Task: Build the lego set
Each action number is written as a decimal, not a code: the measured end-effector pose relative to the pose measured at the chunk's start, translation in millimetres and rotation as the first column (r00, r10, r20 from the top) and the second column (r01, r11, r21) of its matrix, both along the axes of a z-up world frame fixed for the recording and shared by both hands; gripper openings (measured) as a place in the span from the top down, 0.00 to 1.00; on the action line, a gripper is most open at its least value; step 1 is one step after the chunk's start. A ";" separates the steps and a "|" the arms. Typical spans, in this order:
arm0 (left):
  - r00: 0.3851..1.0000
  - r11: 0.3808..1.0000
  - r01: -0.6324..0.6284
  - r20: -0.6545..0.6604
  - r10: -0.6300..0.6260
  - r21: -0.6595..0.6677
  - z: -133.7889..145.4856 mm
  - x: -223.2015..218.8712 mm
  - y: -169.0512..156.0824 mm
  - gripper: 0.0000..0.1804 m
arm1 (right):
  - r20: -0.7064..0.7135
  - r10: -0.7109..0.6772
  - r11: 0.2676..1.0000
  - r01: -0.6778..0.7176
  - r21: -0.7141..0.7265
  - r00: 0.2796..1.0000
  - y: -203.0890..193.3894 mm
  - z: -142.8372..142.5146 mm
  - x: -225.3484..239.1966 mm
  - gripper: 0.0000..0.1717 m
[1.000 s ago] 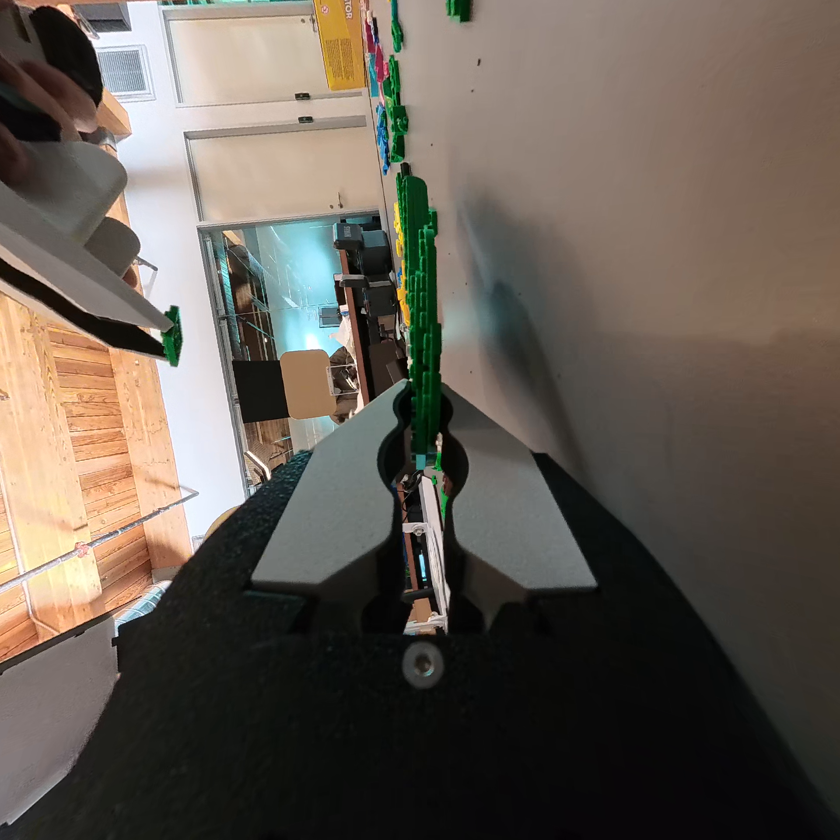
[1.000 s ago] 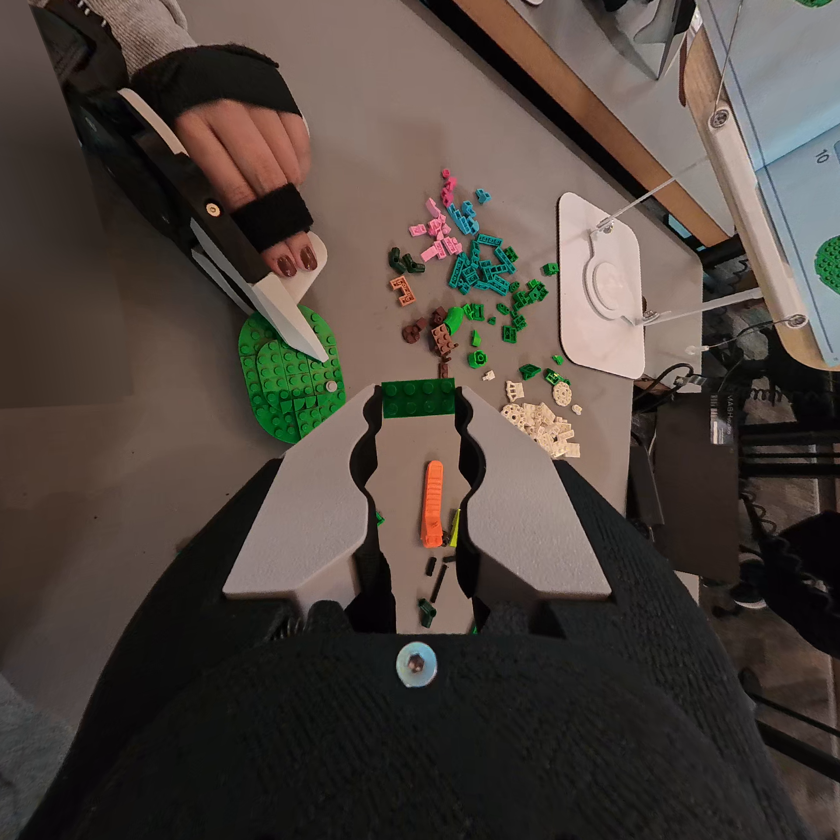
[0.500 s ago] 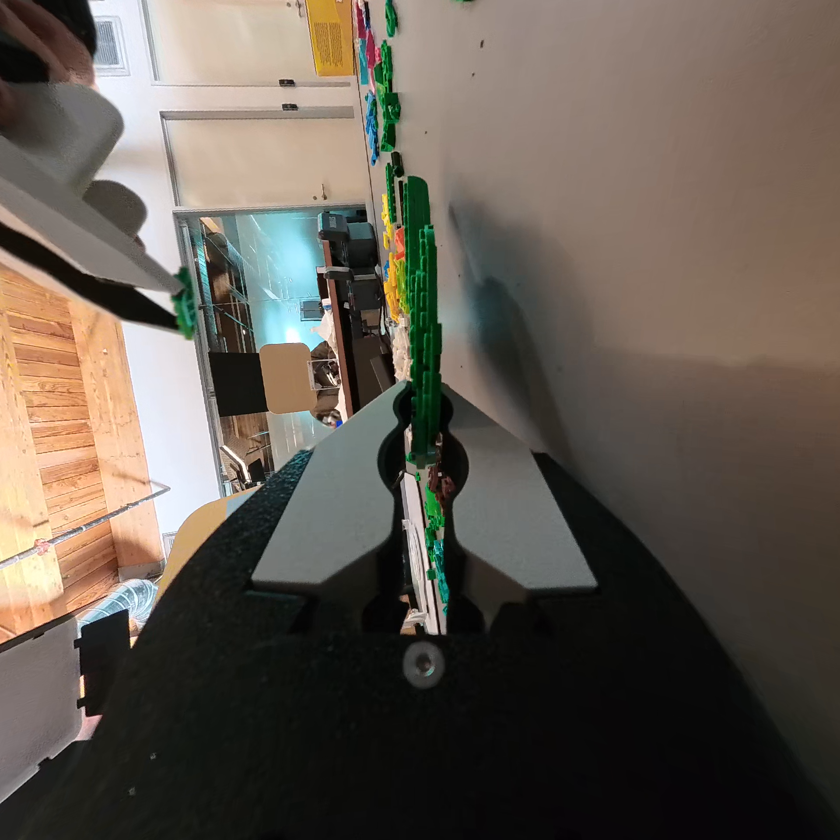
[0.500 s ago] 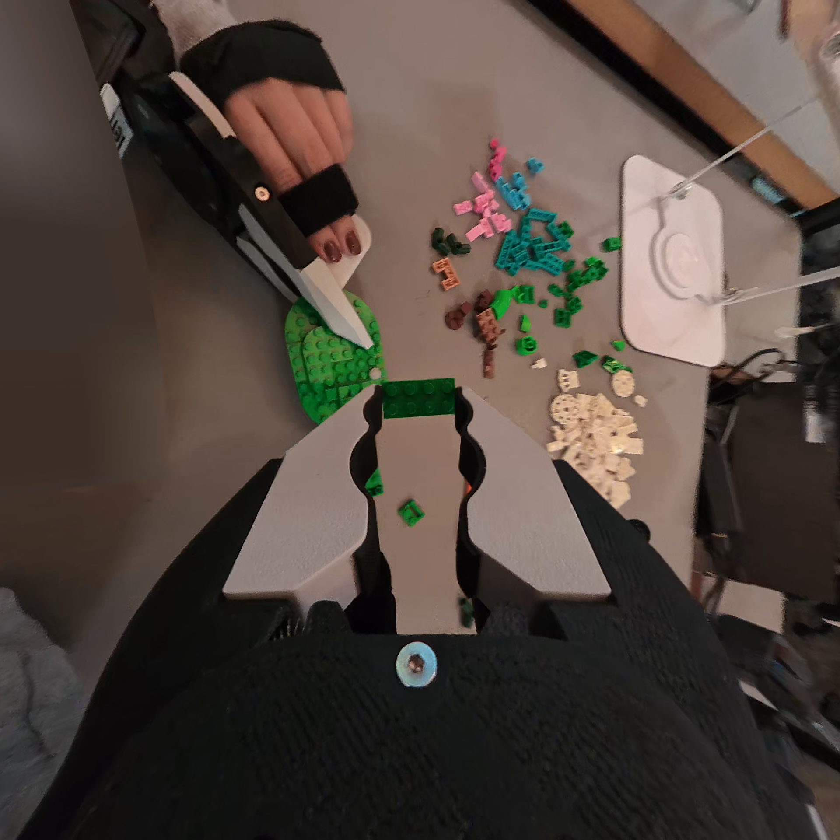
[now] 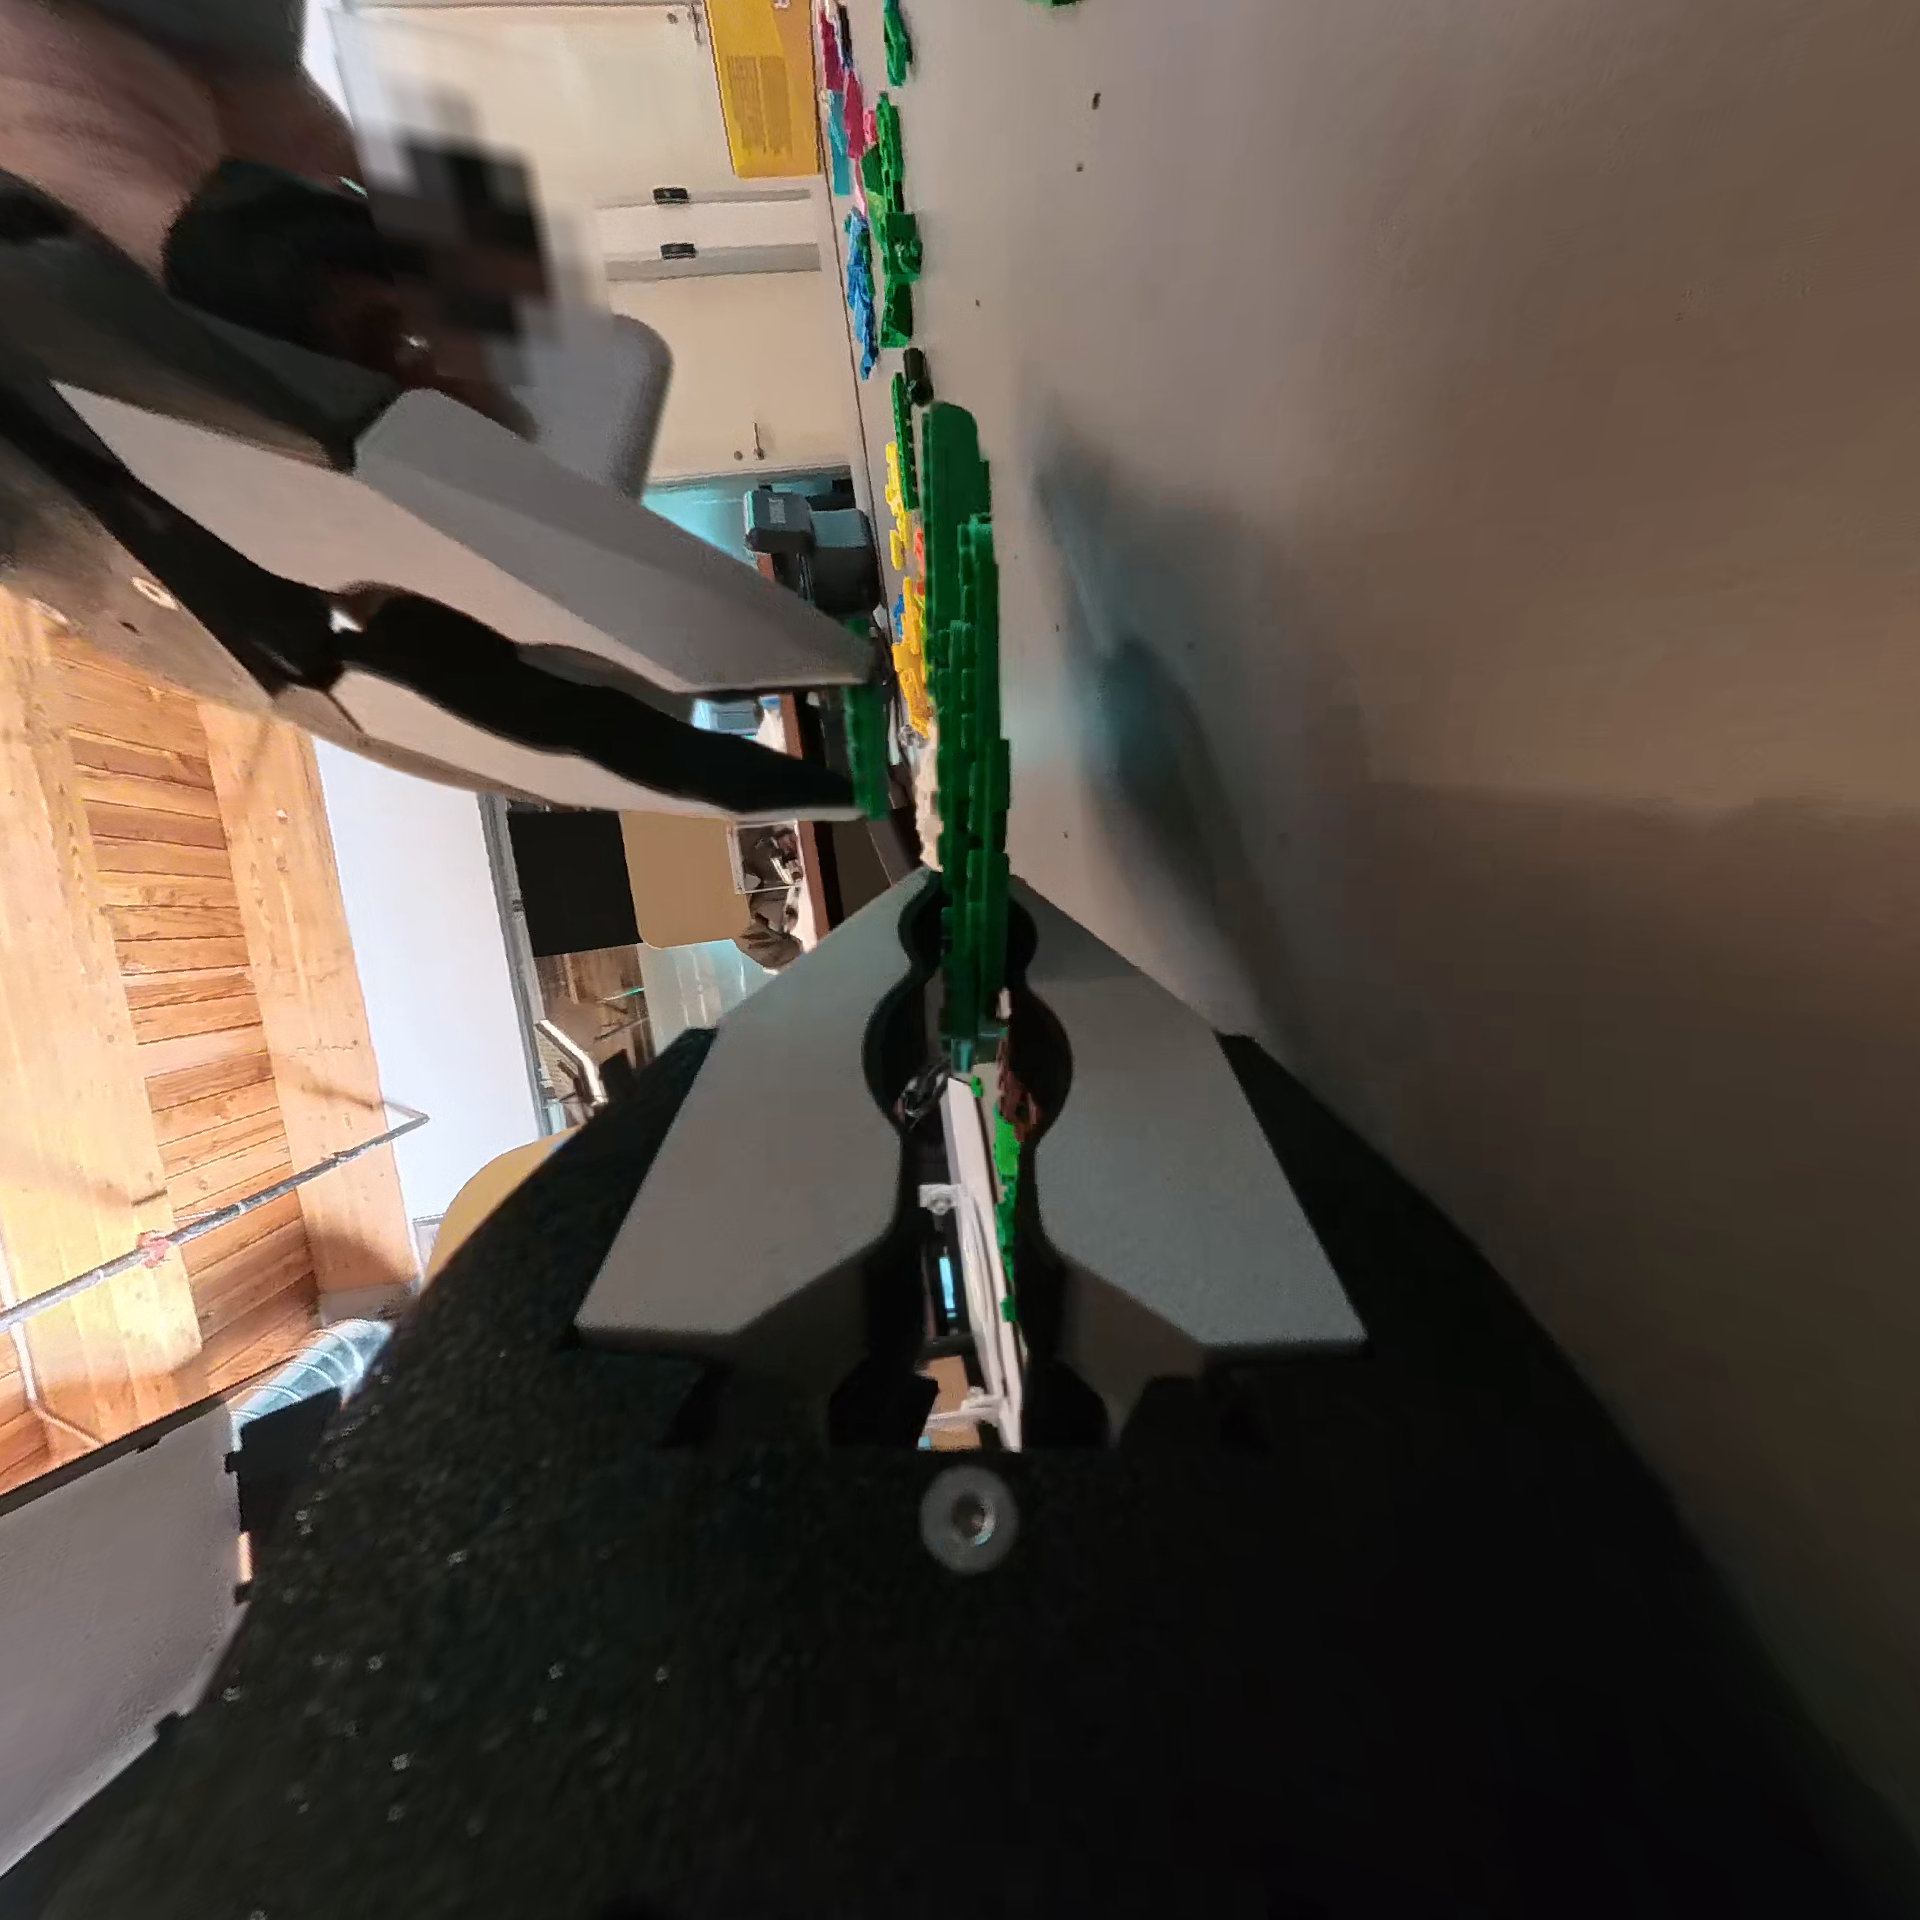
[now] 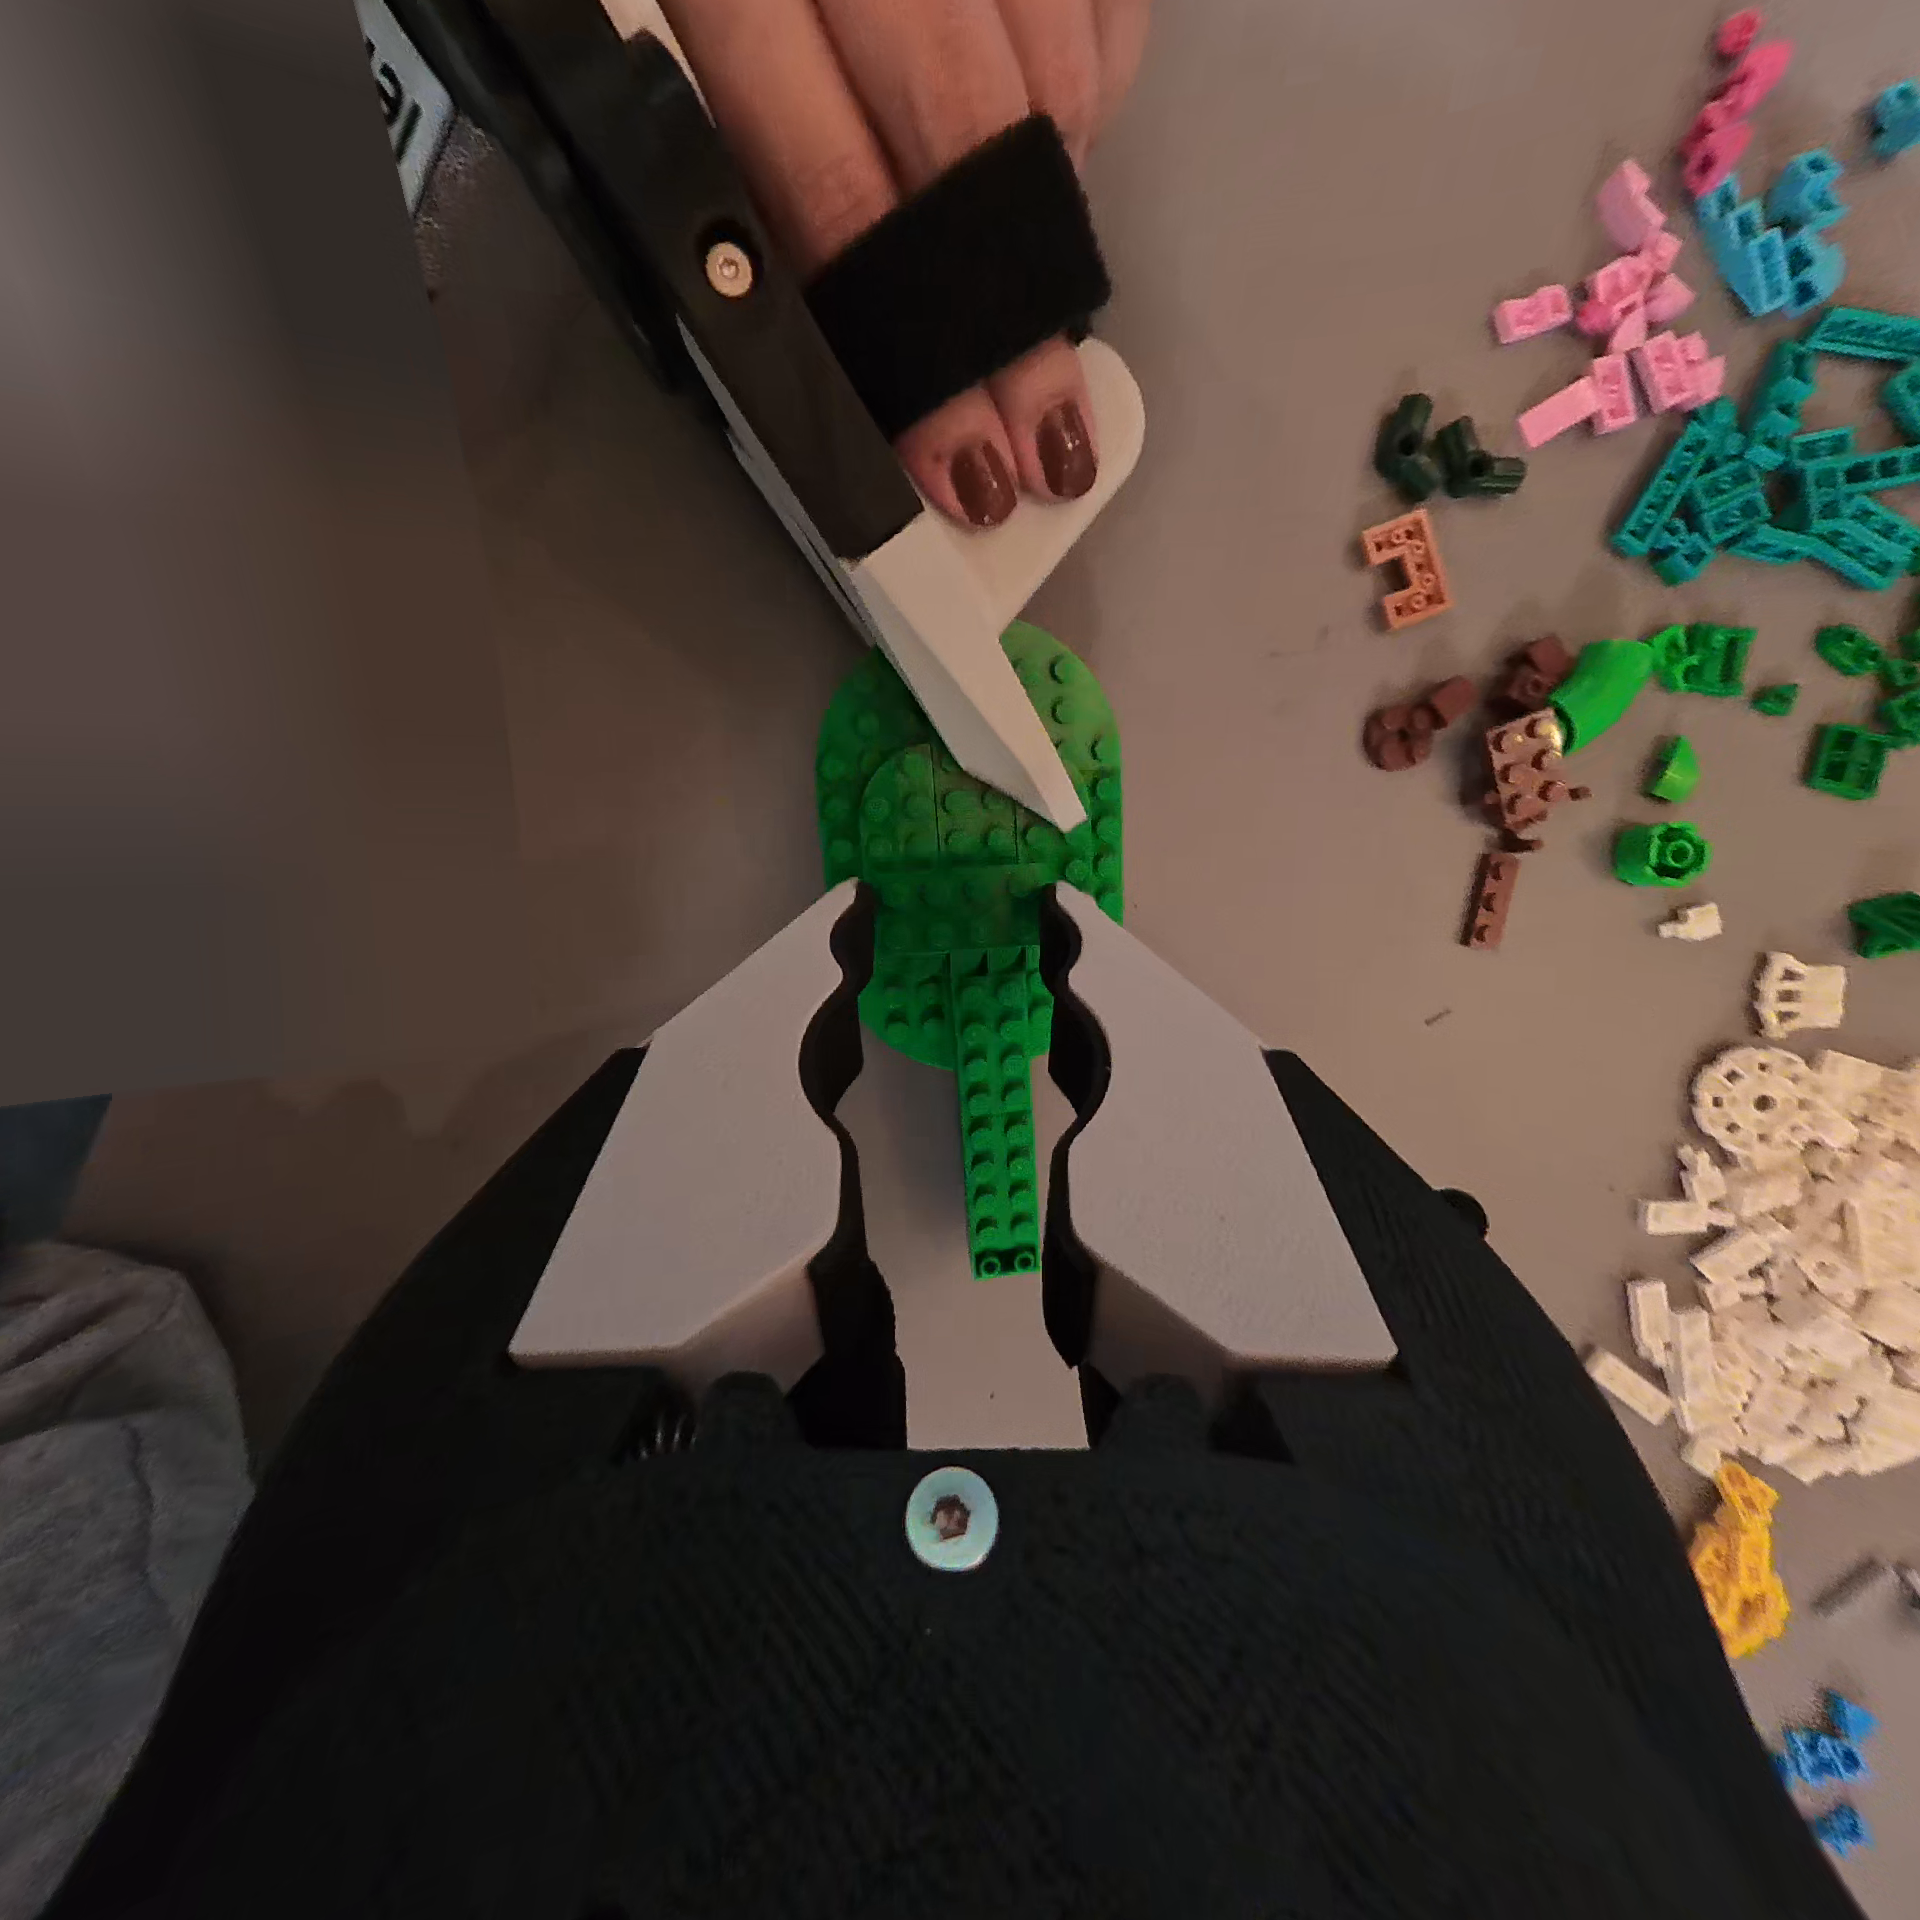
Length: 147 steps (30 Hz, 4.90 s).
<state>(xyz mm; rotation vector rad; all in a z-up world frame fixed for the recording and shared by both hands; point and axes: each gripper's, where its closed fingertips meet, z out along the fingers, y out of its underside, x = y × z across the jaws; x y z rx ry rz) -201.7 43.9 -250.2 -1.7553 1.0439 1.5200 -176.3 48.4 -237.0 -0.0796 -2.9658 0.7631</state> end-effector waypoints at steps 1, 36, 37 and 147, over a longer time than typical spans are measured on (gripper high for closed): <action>1.000 1.000 0.005 -0.007 -0.005 0.001 0.7 0.8 0.4 0.97 | 0.005 0.008 1.000 -0.008 -0.001 1.000 -1.8 -1.3 0.6 0.82; 0.997 0.992 0.034 -0.072 -0.025 0.120 26.0 7.4 1.3 0.97 | -0.046 -0.018 1.000 0.018 -0.004 0.999 -2.7 15.4 3.3 0.82; 0.997 0.992 0.034 -0.072 -0.026 0.121 26.1 7.4 1.4 0.97 | -0.045 -0.018 1.000 0.018 -0.005 0.999 -2.8 15.5 3.3 0.82; 0.995 0.988 -0.027 0.104 0.011 0.152 25.4 4.7 3.5 0.97 | -0.973 0.092 0.933 0.324 0.158 0.211 2.1 11.8 -24.7 0.93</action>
